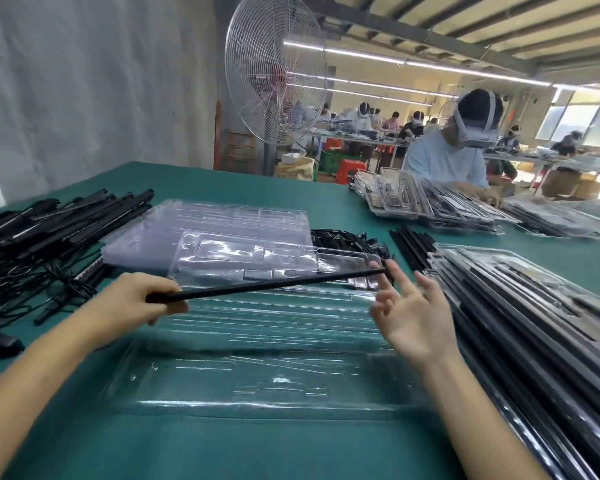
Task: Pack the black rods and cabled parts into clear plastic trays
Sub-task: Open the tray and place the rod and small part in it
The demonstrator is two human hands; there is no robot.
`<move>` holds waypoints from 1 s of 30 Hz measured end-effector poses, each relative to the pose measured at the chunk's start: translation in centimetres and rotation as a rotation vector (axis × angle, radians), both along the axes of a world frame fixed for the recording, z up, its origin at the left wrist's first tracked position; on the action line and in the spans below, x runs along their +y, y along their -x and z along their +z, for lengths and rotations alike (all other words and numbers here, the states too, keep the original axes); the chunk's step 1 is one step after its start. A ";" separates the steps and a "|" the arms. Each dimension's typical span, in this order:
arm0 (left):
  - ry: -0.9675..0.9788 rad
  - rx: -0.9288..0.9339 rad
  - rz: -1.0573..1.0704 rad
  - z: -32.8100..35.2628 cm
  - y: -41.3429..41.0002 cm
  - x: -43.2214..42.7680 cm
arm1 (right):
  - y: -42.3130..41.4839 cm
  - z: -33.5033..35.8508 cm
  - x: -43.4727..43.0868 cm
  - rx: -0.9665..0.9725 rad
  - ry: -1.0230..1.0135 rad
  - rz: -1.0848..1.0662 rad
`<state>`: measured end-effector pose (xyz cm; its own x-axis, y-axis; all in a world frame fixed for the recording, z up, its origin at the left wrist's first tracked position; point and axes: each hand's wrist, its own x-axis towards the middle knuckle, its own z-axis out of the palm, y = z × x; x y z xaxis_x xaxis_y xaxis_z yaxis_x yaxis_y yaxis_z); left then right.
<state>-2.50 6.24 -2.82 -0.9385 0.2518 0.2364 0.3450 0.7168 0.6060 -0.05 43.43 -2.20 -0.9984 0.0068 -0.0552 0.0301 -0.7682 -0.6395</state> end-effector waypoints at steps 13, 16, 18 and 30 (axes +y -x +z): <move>0.037 -0.063 0.043 -2.2 1.2 0.4 | 2.3 -3.7 1.2 -0.043 -1.368 -0.404; 0.050 0.021 0.006 -2.6 1.4 1.0 | 2.6 -3.7 2.1 -0.074 -1.346 -0.535; 0.103 0.074 -0.029 -2.7 1.3 1.8 | 2.8 -3.8 2.6 -0.127 -1.326 -0.597; 0.223 0.030 -0.005 -2.6 1.3 0.1 | 3.0 -4.4 2.4 -0.157 -1.317 -0.532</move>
<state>-3.83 6.30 -5.44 -0.9303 0.3058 0.2023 0.3646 0.8299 0.4223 -3.03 45.80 -6.58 -0.8449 0.5045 0.1779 0.0676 0.4307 -0.9000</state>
